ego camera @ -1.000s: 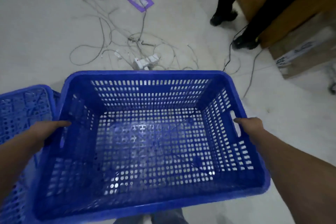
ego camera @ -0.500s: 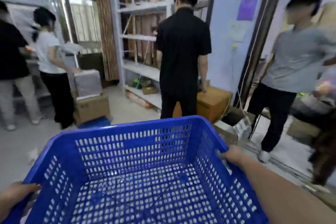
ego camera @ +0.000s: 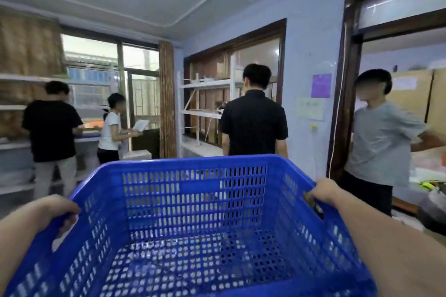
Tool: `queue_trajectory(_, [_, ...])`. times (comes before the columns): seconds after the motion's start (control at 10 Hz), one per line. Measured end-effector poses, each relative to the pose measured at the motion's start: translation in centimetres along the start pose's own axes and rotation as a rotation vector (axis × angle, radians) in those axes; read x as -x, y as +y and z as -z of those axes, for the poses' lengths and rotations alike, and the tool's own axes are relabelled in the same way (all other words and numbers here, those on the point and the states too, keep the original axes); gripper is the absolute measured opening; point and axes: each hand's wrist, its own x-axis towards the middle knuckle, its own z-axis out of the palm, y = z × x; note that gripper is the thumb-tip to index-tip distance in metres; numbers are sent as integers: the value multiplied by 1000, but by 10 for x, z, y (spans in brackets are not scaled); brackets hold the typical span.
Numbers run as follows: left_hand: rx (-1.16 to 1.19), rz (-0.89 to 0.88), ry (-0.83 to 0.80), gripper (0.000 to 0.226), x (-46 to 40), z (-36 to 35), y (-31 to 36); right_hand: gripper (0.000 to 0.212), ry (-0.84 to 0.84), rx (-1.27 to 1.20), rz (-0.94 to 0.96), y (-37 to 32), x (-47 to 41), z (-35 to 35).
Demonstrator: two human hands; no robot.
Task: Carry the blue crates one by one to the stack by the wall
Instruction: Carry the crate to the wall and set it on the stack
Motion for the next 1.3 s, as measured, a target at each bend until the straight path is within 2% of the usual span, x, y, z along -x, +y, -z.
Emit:
queue_trajectory(0.1, [-11,5,-55,40,174,-25,50,25,8,-76,35,3,-5,8])
queue_trajectory(0.2, [29,30,7,44,191,-21,37,14,-34,-120,82,-3,-19,7])
queue_trajectory(0.4, [105,126,217,46,258,7,-27,11,-196,-116,217,-48,-27,-31])
queue_trajectory(0.5, [162,211,315,43,311,28,-60,12,-234,-104,315,-85,-7,-58])
queue_trajectory(0.6, [170,284,435,42,370,55,-94,27,-311,-83,428,-126,34,-81])
queue_trajectory(0.8, [239,420,632,49,503,117,-170,21,-416,-66,644,-208,137,-131])
queue_trajectory(0.9, [286,468,728,49,582,146,-211,17,-475,-57,761,-247,211,-152])
queue_trajectory(1.0, [323,523,817,45,668,170,-254,26,-540,-84,848,-279,298,-167])
queue_trajectory(1.2, [338,630,1036,40,827,207,-330,22,-685,-41,1033,-323,470,-212])
queue_trajectory(1.3, [328,712,1105,45,894,217,-364,22,-746,-7,1110,-340,552,-234])
